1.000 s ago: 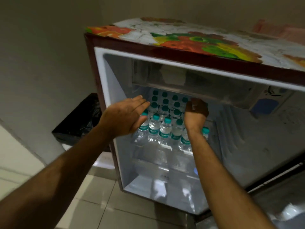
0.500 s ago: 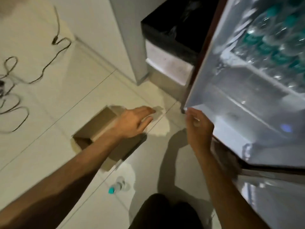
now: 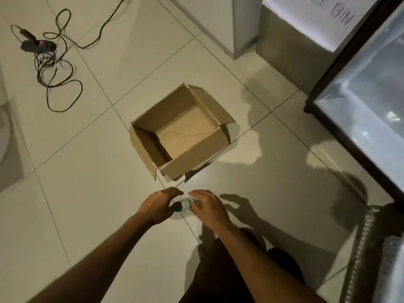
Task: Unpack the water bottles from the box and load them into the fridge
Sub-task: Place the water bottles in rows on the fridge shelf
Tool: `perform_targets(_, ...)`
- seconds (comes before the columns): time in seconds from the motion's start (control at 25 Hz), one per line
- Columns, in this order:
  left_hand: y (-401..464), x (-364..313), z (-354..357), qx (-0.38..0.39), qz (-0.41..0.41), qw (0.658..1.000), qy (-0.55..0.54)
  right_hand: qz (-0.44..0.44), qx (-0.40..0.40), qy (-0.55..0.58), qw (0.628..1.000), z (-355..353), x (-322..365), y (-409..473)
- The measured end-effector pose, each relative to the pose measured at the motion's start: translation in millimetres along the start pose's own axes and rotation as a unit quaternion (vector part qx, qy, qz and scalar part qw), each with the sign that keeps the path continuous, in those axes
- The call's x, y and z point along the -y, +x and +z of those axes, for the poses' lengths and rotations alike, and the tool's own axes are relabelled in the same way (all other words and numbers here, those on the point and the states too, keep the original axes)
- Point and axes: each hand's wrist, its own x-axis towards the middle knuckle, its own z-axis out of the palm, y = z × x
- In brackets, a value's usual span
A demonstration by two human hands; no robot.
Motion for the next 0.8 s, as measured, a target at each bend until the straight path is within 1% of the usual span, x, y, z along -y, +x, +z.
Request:
perform_targets(0.08, -3, 7, 27, 0.015, -0.018, 1.000, -0.002, -0.004, 0.026, -0.016, 1.000, 31, -12, -1)
perform_targets(0.2, -5, 8, 58, 0.015, -0.028, 0.999, -0.007, -0.004, 0.031, -0.012, 0.999, 56, -23, -5)
perform_targets(0.36, 7, -4, 67, -0.003, -0.011, 1.000, 0.021, 0.021, 0.016, 0.010, 1.000, 50, -33, -15)
perform_targets(0.48, 21, -26, 45, -0.001, 0.024, 0.999, 0.038, 0.032, -0.009, 0.004, 0.999, 13, -38, -25)
perform_targets(0.56, 26, -51, 18, -0.013, 0.058, 0.997, 0.040, 0.038, -0.041, -0.003, 0.998, -26, -35, -35)
perform_targets(0.64, 28, -88, -19, -0.025, 0.105, 0.994, 0.034, 0.044, -0.073, -0.009, 0.996, -73, -27, -50)
perform_targets(0.72, 32, -133, -61, -0.045, 0.154, 0.987, 0.028, 0.027, -0.119, -0.015, 0.992, -123, -16, -67)
perform_targets(0.8, 34, -184, -110, -0.045, 0.186, 0.982, 0.006, 0.021, -0.151, -0.008, 0.988, -177, 1, -88)
